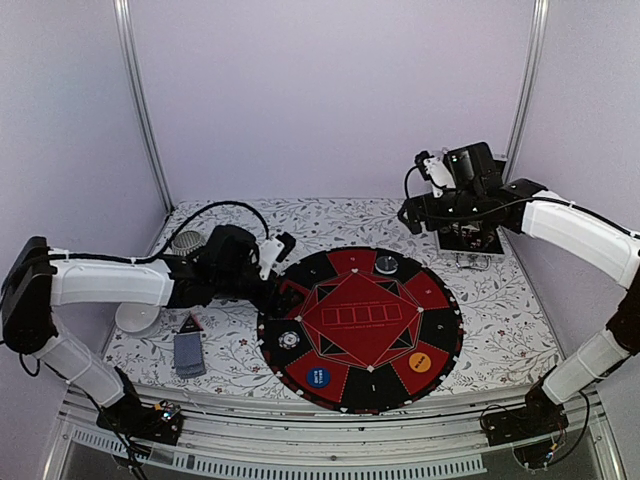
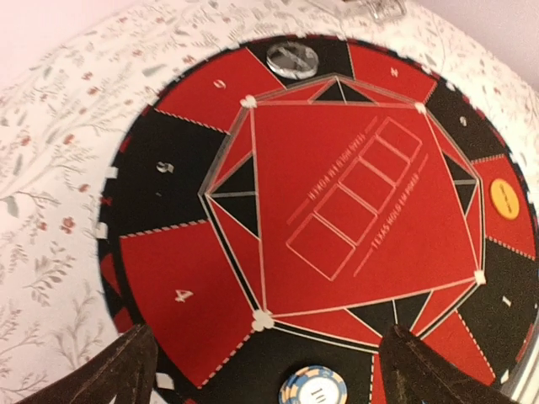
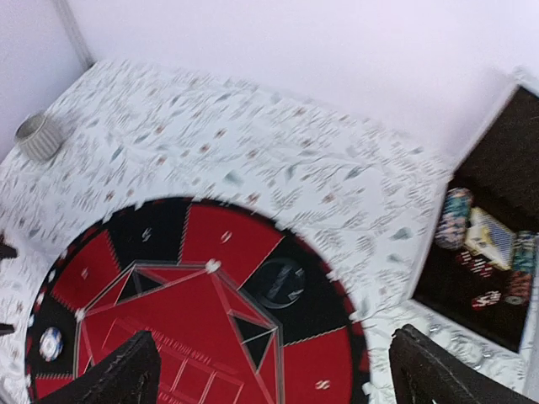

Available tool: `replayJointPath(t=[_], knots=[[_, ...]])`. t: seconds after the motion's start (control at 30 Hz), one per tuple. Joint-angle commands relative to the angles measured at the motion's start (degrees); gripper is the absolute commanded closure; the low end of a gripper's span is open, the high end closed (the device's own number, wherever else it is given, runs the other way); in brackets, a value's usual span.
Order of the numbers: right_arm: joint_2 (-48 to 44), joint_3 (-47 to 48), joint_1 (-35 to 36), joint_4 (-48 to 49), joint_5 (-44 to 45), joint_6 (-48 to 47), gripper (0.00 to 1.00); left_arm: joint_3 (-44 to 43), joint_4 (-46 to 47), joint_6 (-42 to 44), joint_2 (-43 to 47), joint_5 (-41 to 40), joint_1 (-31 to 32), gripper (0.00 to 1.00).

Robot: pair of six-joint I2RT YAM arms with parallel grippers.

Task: Distribute texas hold em gaming equipment
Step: Place the poker chips pile at the small blind area, then pick up the pile of poker chips from the chip case.

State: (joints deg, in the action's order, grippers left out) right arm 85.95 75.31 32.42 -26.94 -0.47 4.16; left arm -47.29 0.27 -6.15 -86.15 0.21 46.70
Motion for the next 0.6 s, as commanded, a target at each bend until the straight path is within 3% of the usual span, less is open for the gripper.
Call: replayJointPath(t=[0.0,0.2,0.43,0.5,0.57], knots=[[-3.83,-1.41,-2.67,11.72,22.05,-9.92,0.01,-5.13,-6.37,-1.97,4.28,-2.43,-5.87,0.05],[6.63,7.95,-17.4,7.17,7.63,-9.39,0.02,-8.38,-13.43,0.03,6.09,-6.78,-10.34,0.05],[17.9,13.82,-25.16,6.56,-8.4,-24.05,0.02,-5.72,-11.36,1.52,10.05,-3.16,-13.83,0.04],[22.25,19.83,-28.2,4.23,-11.82,-21.14,0.02,-4.93,-10.21,1.69,10.55,-2.19,-14.74,0.03],[27.86,26.46,-30.4,0.84,-13.41,-15.64,0.11,-4.75,-9.59,1.91,10.34,-1.57,-15.57,0.03]])
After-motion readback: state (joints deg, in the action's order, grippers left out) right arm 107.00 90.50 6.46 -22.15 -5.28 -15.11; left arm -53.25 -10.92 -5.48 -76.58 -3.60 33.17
